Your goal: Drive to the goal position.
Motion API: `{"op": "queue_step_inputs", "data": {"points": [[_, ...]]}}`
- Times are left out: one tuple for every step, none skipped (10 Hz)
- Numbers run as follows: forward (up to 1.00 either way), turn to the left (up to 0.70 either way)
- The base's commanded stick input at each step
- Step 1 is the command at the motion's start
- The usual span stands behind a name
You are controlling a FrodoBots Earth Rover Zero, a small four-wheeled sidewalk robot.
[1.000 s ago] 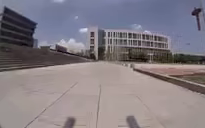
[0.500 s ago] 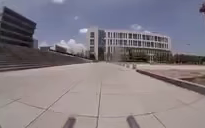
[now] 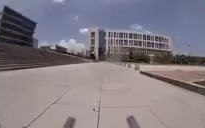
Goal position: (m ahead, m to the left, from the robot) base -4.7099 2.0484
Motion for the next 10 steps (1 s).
{"op": "queue_step_inputs", "data": {"points": [[1.00, 0.00], [1.00, 0.00], [1.00, 0.00], [1.00, 0.00], [1.00, 0.00], [1.00, 0.11], [1.00, 0.27], [1.00, 0.27], [1.00, 0.27], [1.00, 0.27]]}}
